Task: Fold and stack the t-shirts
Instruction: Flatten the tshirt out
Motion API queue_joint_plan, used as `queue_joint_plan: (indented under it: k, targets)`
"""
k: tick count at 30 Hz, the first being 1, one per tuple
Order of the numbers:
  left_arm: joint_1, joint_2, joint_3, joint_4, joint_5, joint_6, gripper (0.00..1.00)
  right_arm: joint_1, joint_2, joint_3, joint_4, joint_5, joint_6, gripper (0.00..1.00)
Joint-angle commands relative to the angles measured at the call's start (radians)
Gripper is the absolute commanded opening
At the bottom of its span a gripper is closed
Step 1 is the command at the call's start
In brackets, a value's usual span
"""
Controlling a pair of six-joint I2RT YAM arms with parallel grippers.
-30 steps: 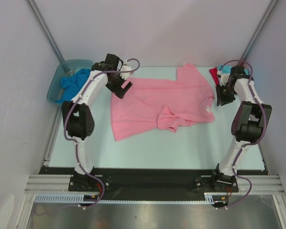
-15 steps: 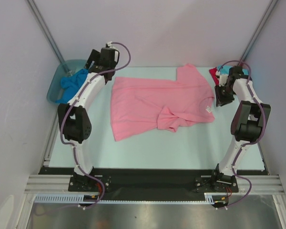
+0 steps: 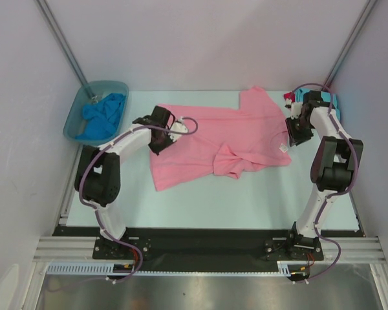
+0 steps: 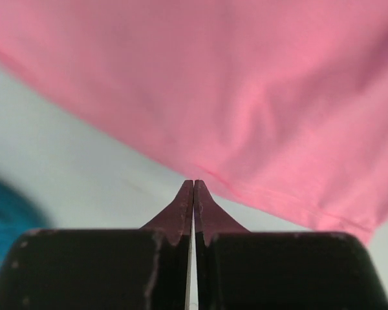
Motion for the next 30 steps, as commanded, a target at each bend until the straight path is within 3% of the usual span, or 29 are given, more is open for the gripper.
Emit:
queue_joint_plan:
  k: [1, 4, 8, 15, 30]
  targets:
    - [0.005, -0.082, -0.09, -0.056, 0.174, 0.133, 0.0, 0.015, -0.009, -0.003, 0.01, 0.027, -0.018, 0.34]
    - [0.006, -0.106, -0.152, -0.096, 0.279, 0.21, 0.0, 0.024, -0.006, -0.002, 0.01, 0.035, -0.019, 0.34]
    - [0.006, -0.056, -0.113, -0.258, 0.38, 0.285, 0.0, 0.038, -0.003, 0.003, 0.009, 0.047, -0.021, 0.34]
    - [0.006, 0.012, -0.02, -0.373, 0.516, 0.327, 0.0, 0.055, -0.008, -0.002, 0.007, 0.053, -0.027, 0.34]
    - [-0.003, 0.202, 0.068, -0.432, 0.365, 0.347, 0.0, 0.061, -0.022, 0.008, 0.004, 0.04, -0.025, 0.34]
